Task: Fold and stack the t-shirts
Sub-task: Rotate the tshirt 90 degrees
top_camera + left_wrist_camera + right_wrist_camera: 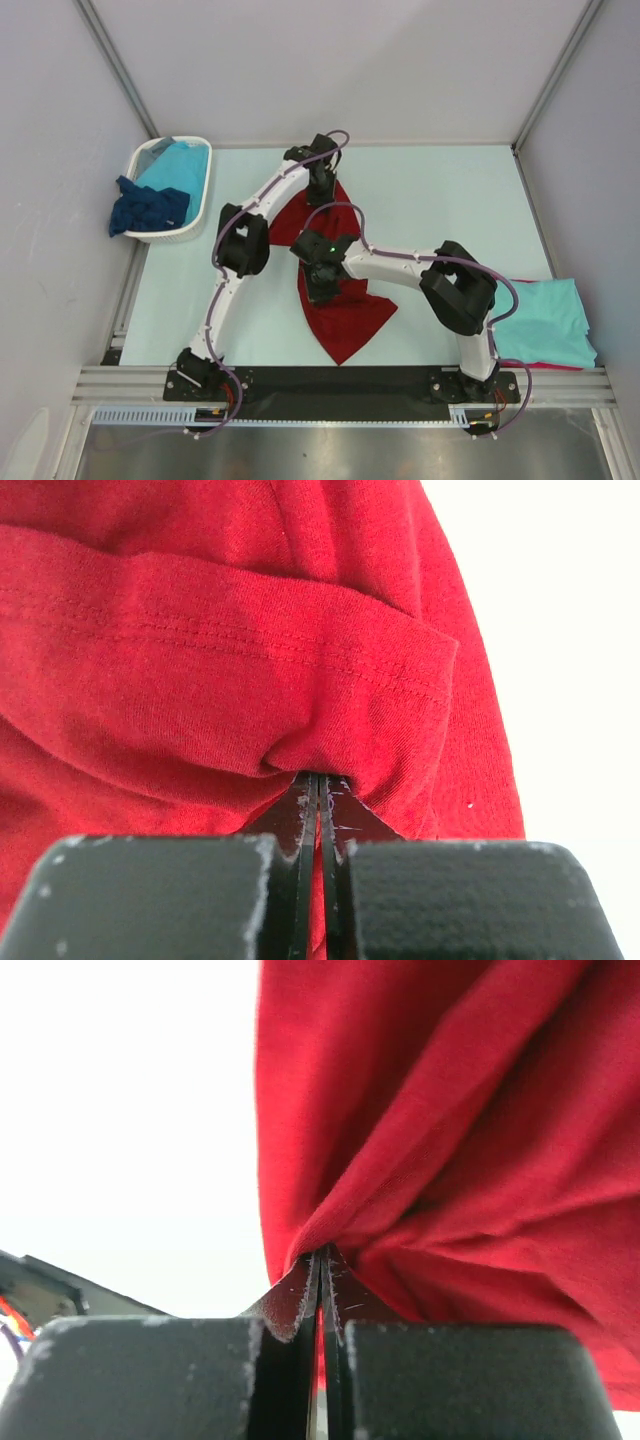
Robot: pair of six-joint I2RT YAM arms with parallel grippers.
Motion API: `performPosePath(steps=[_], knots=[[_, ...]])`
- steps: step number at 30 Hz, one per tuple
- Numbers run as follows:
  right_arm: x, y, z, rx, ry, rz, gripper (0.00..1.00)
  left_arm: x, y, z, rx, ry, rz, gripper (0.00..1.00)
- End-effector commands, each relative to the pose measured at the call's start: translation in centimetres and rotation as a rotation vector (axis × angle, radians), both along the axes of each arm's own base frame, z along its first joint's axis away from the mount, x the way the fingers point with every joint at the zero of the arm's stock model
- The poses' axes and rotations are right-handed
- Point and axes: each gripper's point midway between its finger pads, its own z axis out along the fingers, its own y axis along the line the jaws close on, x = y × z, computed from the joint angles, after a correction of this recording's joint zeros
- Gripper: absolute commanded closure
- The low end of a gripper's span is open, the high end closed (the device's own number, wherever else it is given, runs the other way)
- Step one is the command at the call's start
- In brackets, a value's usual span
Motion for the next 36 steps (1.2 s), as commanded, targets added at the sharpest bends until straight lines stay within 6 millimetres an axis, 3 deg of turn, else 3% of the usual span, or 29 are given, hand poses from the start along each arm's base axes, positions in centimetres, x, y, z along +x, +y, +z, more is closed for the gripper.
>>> performPosePath(steps=[1,9,12,15,16,17,18,19,21,23,26,28,29,30,31,32,33,34,35,36], knots=[[-0.2,2.8,1.2,0.07,-0.012,0.056,1.0,0.6,-3.3,1.4,-0.089,-0.054,-0.087,1.0],[-0.9,3.2,1.0,0.059,-0.009,0.081,1.0,1.3,-4.4,2.6,-0.118,-0.101,-0.11,0.99],[-0.7,2.2,1.3,0.027,-0.031,0.064,1.0,2.0,-2.9,3.8,-0.049,-0.143,-0.06,0.88],[0.6,0.5,2.8,-0.009,-0.124,0.02,0.81,2.7,-1.2,6.8,0.005,-0.216,0.004,0.79],[0.9,0.2,3.3,-0.007,-0.142,0.004,0.75,2.8,-0.5,9.2,0.001,-0.255,0.026,0.73],[1.1,-0.7,3.4,-0.019,-0.148,-0.012,0.69,2.8,0.0,10.2,0.01,-0.272,0.041,0.68],[1.7,-1.4,4.8,-0.012,-0.187,-0.037,0.56,3.0,0.8,11.3,0.029,-0.303,0.065,0.62],[2.5,-2.2,5.1,-0.014,-0.195,-0.07,0.51,3.0,1.5,12.7,0.027,-0.324,0.079,0.53],[3.5,-3.5,6.8,-0.002,-0.237,-0.11,0.41,2.6,2.8,16.2,0.019,-0.381,0.118,0.48],[4.9,-4.6,7.9,0.013,-0.261,-0.144,0.37,2.1,4.2,19.2,0.011,-0.428,0.146,0.43],[7.0,-5.8,9.7,0.032,-0.303,-0.181,0.34,0.8,5.7,22.0,0.013,-0.472,0.171,0.4],[8.5,-6.2,10.2,0.036,-0.316,-0.204,0.34,0.0,6.4,22.6,0.013,-0.482,0.194,0.4],[10.0,-7.1,10.1,0.029,-0.319,-0.232,0.34,-0.8,6.8,20.8,0.034,-0.441,0.195,0.4],[10.8,-7.3,10.2,0.033,-0.322,-0.238,0.35,-2.0,7.3,22.3,0.012,-0.461,0.214,0.4],[12.2,-7.3,10.1,0.033,-0.328,-0.253,0.35,-2.2,7.6,22.3,0.003,-0.475,0.228,0.41],[13.7,-8.0,10.1,0.033,-0.328,-0.274,0.36,-3.4,8.2,19.4,0.038,-0.417,0.23,0.41],[14.9,-8.0,10.3,0.042,-0.331,-0.281,0.37,-4.5,8.6,20.4,0.014,-0.434,0.247,0.41],[15.9,-8.0,10.2,0.042,-0.333,-0.288,0.38,-4.7,8.7,19.9,0.003,-0.439,0.253,0.41],[18.2,-8.0,10.4,0.047,-0.347,-0.312,0.38,-5.9,9.3,17.4,0.034,-0.388,0.265,0.41],[19.3,-8.1,10.2,0.041,-0.349,-0.313,0.39,-6.4,9.6,16.6,0.04,-0.372,0.267,0.41]])
